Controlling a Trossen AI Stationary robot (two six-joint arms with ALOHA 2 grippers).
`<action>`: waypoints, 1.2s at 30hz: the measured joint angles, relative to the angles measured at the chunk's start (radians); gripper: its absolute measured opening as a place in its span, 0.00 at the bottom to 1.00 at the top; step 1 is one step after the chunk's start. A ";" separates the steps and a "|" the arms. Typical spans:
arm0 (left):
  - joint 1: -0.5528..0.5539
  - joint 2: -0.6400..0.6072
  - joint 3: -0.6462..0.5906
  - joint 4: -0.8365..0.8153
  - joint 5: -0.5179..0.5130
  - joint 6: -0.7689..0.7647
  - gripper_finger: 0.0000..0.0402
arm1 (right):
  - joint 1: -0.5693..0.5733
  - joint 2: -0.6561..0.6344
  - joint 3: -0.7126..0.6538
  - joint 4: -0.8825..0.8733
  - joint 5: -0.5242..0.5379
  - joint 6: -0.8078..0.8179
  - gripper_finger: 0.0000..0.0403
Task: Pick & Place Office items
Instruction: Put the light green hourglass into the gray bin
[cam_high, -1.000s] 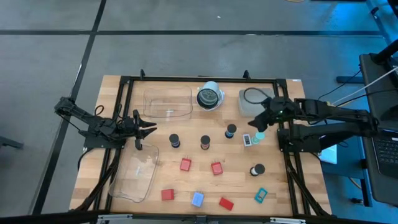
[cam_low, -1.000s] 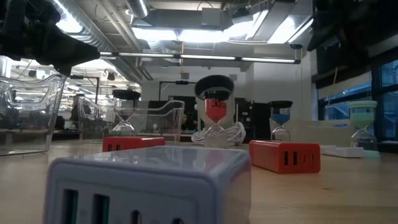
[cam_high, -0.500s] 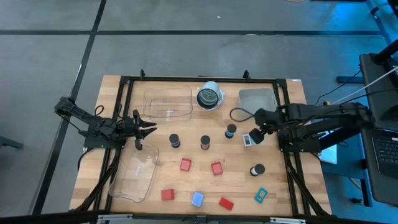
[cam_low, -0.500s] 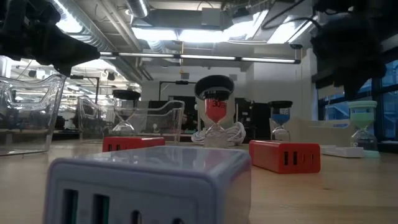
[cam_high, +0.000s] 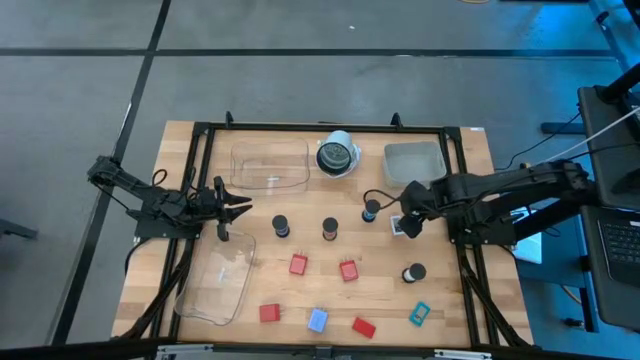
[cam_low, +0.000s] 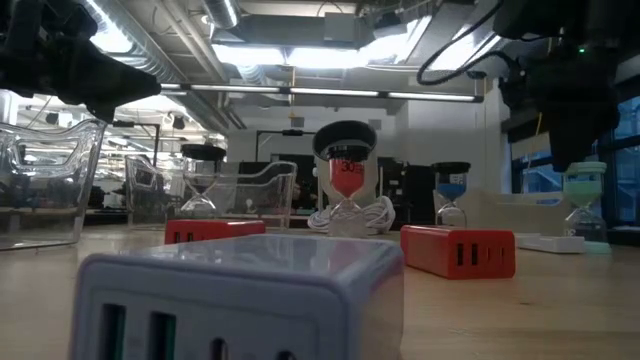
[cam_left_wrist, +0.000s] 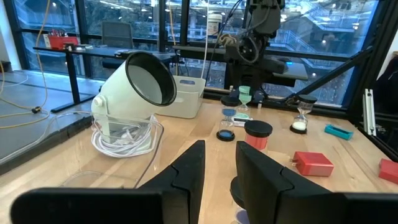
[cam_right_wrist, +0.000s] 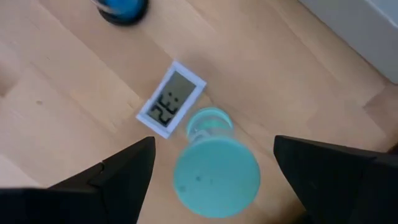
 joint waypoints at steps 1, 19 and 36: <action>0.000 0.000 0.000 0.000 0.000 0.000 0.22 | 0.003 0.007 0.000 -0.012 -0.009 0.000 0.82; 0.000 0.000 0.000 0.000 0.000 0.000 0.21 | 0.019 0.072 0.000 -0.052 -0.018 0.004 0.53; 0.000 0.000 0.000 0.000 0.000 0.000 0.22 | 0.011 0.045 0.122 -0.251 -0.018 0.012 0.50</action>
